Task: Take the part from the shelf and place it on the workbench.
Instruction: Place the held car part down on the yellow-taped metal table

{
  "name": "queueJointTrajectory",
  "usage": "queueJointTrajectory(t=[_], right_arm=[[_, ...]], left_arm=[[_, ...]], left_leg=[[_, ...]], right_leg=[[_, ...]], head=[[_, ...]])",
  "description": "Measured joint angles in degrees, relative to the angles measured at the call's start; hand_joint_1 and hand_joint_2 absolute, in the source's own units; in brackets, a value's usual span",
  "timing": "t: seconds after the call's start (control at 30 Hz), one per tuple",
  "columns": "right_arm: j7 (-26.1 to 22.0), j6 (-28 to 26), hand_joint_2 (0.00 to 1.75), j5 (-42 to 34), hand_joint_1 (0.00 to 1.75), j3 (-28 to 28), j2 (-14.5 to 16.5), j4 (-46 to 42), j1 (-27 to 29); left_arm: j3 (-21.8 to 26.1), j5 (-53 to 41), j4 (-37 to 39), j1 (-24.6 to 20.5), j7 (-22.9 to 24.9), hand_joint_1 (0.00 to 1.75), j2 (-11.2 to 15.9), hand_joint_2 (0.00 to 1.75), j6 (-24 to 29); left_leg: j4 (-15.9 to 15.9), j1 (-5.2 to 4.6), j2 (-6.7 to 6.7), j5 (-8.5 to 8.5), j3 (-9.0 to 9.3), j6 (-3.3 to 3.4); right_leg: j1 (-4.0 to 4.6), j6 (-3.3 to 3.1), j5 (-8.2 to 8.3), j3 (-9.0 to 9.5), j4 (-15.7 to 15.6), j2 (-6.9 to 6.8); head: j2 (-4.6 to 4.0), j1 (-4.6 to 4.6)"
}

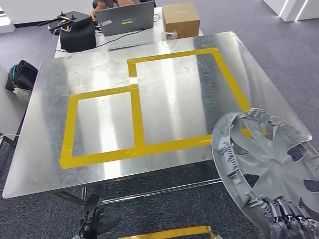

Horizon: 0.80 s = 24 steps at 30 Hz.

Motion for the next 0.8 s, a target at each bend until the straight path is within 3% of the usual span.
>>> queueJointTrajectory(t=[0.07, 0.1, 0.13, 0.17, 0.23, 0.3, 0.33, 0.4, 0.43, 0.5, 0.57, 0.6, 0.63, 0.7, 0.73, 0.8], right_arm=[[0.0, 0.0, 1.75, 0.0, 1.75, 0.0, 0.0, 0.0, 0.0], [0.0, 0.0, 1.75, 0.0, 1.75, 0.0, 0.0, 0.0, 0.0], [0.1, 0.0, 1.75, 0.0, 1.75, 0.0, 0.0, 0.0, 0.0], [0.1, 0.0, 1.75, 0.0, 1.75, 0.0, 0.0, 0.0, 0.0], [0.3, 0.0, 1.75, 0.0, 1.75, 0.0, 0.0, 0.0, 0.1], [0.5, 0.0, 1.75, 0.0, 1.75, 0.0, 0.0, 0.0, 0.2], [0.5, 0.0, 1.75, 0.0, 1.75, 0.0, 0.0, 0.0, 0.3], [0.5, 0.0, 1.75, 0.0, 1.75, 0.0, 0.0, 0.0, 0.4], [0.6, 0.0, 1.75, 0.0, 1.75, 0.0, 0.0, 0.0, 0.4], [0.9, 0.0, 1.75, 0.0, 1.75, 0.0, 0.0, 0.0, 0.4], [1.1, 0.0, 1.75, 0.0, 1.75, 0.0, 0.0, 0.1, 0.5], [1.3, 0.0, 1.75, 0.0, 1.75, 0.0, -0.1, 0.1, 0.5], [1.4, 0.0, 1.75, 0.0, 1.75, 0.0, -0.1, 0.1, 0.6], [1.7, 0.0, 1.75, 0.0, 1.75, 0.0, -0.1, 0.2, 0.7], [1.8, 0.0, 1.75, 0.0, 1.75, 0.0, -0.1, 0.2, 0.7], [1.9, 0.0, 1.75, 0.0, 1.75, 0.0, -0.1, 0.2, 0.8]], left_arm=[[0.0, 0.0, 0.0, 0.1, 0.0, 0.00, 0.0, 1.75, 0.0], [0.0, 0.0, 0.0, 0.2, 0.0, 0.00, 0.0, 1.75, 0.0], [0.0, 0.0, 0.0, 0.2, 0.0, 0.00, 0.0, 1.75, 0.0], [0.0, 0.0, 0.0, 0.2, 0.0, 0.00, 0.0, 1.75, 0.0], [0.0, -0.1, 0.0, 0.1, 0.0, 0.00, 0.0, 1.75, -0.1], [0.0, -0.1, 0.0, -0.3, 0.0, 0.00, -0.1, 1.75, -0.2], [0.0, -0.1, 0.0, -0.4, 0.0, 0.00, -0.1, 1.75, -0.2], [0.0, -0.2, 0.0, -0.3, 0.0, 0.00, -0.1, 1.75, -0.3], [0.0, -0.1, 0.0, -0.2, -0.1, 0.00, -0.1, 1.75, -0.3], [0.0, -0.1, 0.0, -0.2, -0.1, 0.00, -0.1, 1.75, -0.3], [0.0, -0.1, 0.0, -0.1, -0.1, 0.00, -0.1, 1.75, -0.4], [0.0, -0.1, 0.0, 0.0, -0.1, 0.00, -0.1, 1.75, -0.5], [0.0, -0.1, 0.0, 0.1, -0.1, 0.00, -0.1, 1.75, -0.5], [0.0, -0.1, 0.0, 0.2, -0.2, 0.00, -0.1, 1.75, -0.5], [0.0, -0.1, 0.0, 0.2, -0.2, 0.00, -0.1, 1.75, -0.5], [0.0, -0.1, 0.0, 0.1, -0.3, 0.00, -0.1, 1.75, -0.6]], left_leg=[[7.7, -0.07, 0.00, -2.46, -4.53, 0.14], [9.5, -0.11, 0.00, -2.29, -5.98, 0.34], [9.3, -0.20, 0.03, -1.00, -6.41, 0.65], [7.1, -0.36, 0.19, 1.10, -5.85, 1.05], [-0.1, -1.13, 2.15, 5.39, -3.11, 2.12], [-4.8, -1.79, 4.05, 6.96, -1.39, 2.63], [-5.6, -1.95, 4.11, 6.91, -1.31, 2.63], [-6.0, -1.77, 2.76, 7.17, -1.34, 2.80], [-6.2, -1.62, 2.09, 7.32, -1.26, 2.98], [-6.4, -1.35, 0.91, 7.58, -1.10, 3.36], [-6.4, -1.34, -0.26, 7.60, -1.13, 3.58], [-6.4, -1.35, -0.86, 7.59, -1.11, 3.62], [-6.4, -1.34, -1.52, 7.59, -1.08, 3.61], [-6.3, -1.29, -2.93, 7.57, -0.93, 3.53], [-6.3, -1.32, -3.62, 7.55, -0.91, 3.35], [-6.1, -1.30, -4.78, 7.59, -1.19, 2.79]], right_leg=[[0.20, -0.36, -0.16, 0.06, 0.0, -0.40], [0.34, -0.52, -0.26, 0.16, 0.0, -0.65], [0.48, -0.62, -0.36, 0.31, 0.0, -0.89], [0.60, -0.68, -0.46, 0.51, 0.0, -1.21], [0.91, -0.53, -0.73, 0.89, 0.0, -1.94], [1.24, -0.06, -0.94, 1.03, 0.0, -2.85], [1.37, 0.21, -0.98, 1.08, -0.1, -3.41], [1.32, 0.85, -1.19, 1.30, -0.2, -4.14], [1.25, 1.18, -1.79, 1.12, 0.5, -3.68], [1.09, 1.69, -4.49, -0.87, 5.0, -1.93], [1.06, 1.89, -7.60, -4.20, 12.0, -0.90], [1.06, 1.94, -8.10, -5.35, 14.2, -0.71], [1.04, 1.96, -7.53, -5.59, 14.4, -0.60], [0.86, 1.93, -3.89, -3.08, 9.0, 0.07], [0.68, 1.88, -2.41, -1.24, 5.2, 1.25], [0.45, 1.55, -1.18, 1.39, 0.2, 3.18]], head=[[0.00, -0.08], [0.00, -0.09], [0.00, -0.10], [0.00, -0.09], [0.00, -0.09], [0.00, -0.10], [0.00, -0.11], [0.00, -0.14], [0.00, -0.05], [0.00, 0.32], [0.00, 0.58], [0.00, 0.61], [0.00, 0.64], [0.00, 0.63], [0.00, 0.63], [0.00, 0.60]])
